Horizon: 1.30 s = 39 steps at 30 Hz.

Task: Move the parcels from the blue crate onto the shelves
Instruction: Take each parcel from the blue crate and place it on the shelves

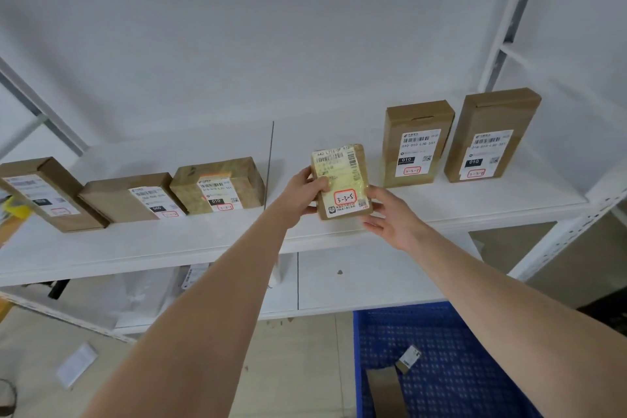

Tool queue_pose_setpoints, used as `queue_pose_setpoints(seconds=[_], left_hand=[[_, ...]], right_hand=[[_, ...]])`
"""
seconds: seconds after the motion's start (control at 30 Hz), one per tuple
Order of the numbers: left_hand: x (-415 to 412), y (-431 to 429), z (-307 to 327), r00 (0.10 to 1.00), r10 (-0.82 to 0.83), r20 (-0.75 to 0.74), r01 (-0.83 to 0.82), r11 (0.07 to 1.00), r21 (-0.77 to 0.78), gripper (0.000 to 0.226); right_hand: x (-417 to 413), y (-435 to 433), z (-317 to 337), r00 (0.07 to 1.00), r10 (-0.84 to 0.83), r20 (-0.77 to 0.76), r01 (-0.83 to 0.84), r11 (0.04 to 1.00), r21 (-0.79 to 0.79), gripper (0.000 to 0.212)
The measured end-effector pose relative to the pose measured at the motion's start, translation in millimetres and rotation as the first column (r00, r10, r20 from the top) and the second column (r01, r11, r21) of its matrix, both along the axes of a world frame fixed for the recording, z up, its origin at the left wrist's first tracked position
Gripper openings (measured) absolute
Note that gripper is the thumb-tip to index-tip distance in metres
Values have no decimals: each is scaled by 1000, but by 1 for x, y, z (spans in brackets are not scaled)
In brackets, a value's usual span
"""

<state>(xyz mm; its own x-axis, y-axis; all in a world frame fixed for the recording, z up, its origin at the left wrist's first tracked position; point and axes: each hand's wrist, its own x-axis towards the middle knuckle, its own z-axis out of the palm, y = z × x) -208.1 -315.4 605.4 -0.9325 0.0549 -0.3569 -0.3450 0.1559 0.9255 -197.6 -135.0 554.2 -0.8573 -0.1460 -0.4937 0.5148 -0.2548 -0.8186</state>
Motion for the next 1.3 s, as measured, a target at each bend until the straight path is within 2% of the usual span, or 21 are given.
queue_pose_setpoints(seconds=[0.07, 0.2, 0.27, 0.4, 0.5, 0.67, 0.83, 0.93, 1.07, 1.23, 1.3], left_hand=[[-7, -3, -4, 1000, -16, 2, 16, 999, 30, 42], [-18, -8, -19, 999, -53, -6, 53, 995, 82, 57], [-20, -9, -28, 997, -75, -18, 76, 993, 95, 62], [-17, -8, -40, 994, -99, -43, 102, 992, 69, 71], [-14, -7, -51, 990, -109, -89, 110, 994, 11, 77], [-12, -1, -60, 984, -109, -144, 109, 994, -9, 86], [-6, 4, -70, 987, -84, -140, 71, 993, -98, 91], [-3, 6, -69, 988, -91, -125, 75, 989, -126, 90], [-2, 10, -64, 992, -91, -92, 75, 983, -166, 77], [2, 12, -61, 995, -59, -85, 31, 953, -302, 61], [5, 15, -57, 991, -45, -127, -5, 930, -368, 59]], right_hand=[[-7, -5, -2, 998, -1, -57, 6, 996, 90, 16], [-21, -12, -4, 976, -21, -216, 63, 980, 190, 43], [-26, -14, -12, 963, -5, -270, 77, 964, 256, 48], [-28, -16, -31, 948, -3, -320, 150, 887, 436, 39], [-23, -18, -37, 945, -26, -327, 180, 874, 450, 32], [-20, -20, -46, 939, -57, -339, 227, 843, 487, 37], [-11, -23, -50, 934, -64, -351, 261, 792, 551, 22], [-3, -27, -52, 926, -73, -371, 291, 763, 577, 16], [-1, -29, -52, 919, -60, -389, 307, 726, 615, 9], [2, -27, -56, 915, 9, -403, 277, 713, 644, 20], [4, -27, -55, 909, 47, -413, 270, 689, 672, 32]])
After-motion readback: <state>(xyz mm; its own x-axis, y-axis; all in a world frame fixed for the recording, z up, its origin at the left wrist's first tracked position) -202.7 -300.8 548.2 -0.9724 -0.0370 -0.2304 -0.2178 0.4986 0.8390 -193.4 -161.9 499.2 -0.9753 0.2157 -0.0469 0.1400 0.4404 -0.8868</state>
